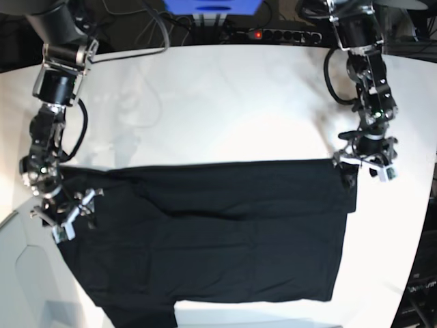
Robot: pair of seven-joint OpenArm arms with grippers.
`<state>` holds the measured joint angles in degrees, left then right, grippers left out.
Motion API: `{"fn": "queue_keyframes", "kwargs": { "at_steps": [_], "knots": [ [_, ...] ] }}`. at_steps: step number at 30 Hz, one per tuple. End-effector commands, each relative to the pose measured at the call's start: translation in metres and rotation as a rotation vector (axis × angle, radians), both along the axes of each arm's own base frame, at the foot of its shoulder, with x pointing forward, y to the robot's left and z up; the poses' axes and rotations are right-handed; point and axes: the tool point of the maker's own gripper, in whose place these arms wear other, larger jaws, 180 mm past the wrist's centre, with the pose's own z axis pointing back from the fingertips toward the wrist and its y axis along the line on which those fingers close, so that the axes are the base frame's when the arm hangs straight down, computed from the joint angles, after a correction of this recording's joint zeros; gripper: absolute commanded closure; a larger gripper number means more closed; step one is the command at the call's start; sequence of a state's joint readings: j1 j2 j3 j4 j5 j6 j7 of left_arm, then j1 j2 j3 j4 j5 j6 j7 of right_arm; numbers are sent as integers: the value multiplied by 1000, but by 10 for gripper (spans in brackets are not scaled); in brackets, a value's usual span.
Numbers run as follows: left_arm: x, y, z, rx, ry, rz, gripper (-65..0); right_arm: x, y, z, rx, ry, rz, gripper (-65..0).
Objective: Fold the T-shirt properly
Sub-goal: 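Lift the shoulder edge and pull both grippers toward the hem, then lay the shoulder edge down and release with both grippers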
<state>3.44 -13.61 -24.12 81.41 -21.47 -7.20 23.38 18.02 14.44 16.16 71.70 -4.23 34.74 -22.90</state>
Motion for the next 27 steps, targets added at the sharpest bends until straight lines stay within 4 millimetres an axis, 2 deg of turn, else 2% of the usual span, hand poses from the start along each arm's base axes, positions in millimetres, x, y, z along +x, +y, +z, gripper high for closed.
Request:
{"fn": "queue_keyframes", "kwargs": {
  "at_steps": [1, 7, 10, 18, 22, 27],
  "knots": [
    [9, 2, 16, 9, -64, 0, -459, 10, -5, 30, -8, -90, 0, -404],
    [0, 3, -16, -33, 10, 23, -461, -12, -2, 20, -33, -73, 13, -404],
    [3, 3, -23, -47, 24, 31, -461, -20, -3, 15, -39, -64, 12, -404],
    [1, -3, -40, -81, 59, 40, -458, -36, -58, 21, -16, -85, -149, -406],
    [8, -8, -45, -107, 64, 45, -448, -46, -93, 14, -13, -58, -224, -406],
    [7, -11, -52, -123, 77, 48, -301, -57, -110, -16, 5, 28, -251, -406]
  ]
}}
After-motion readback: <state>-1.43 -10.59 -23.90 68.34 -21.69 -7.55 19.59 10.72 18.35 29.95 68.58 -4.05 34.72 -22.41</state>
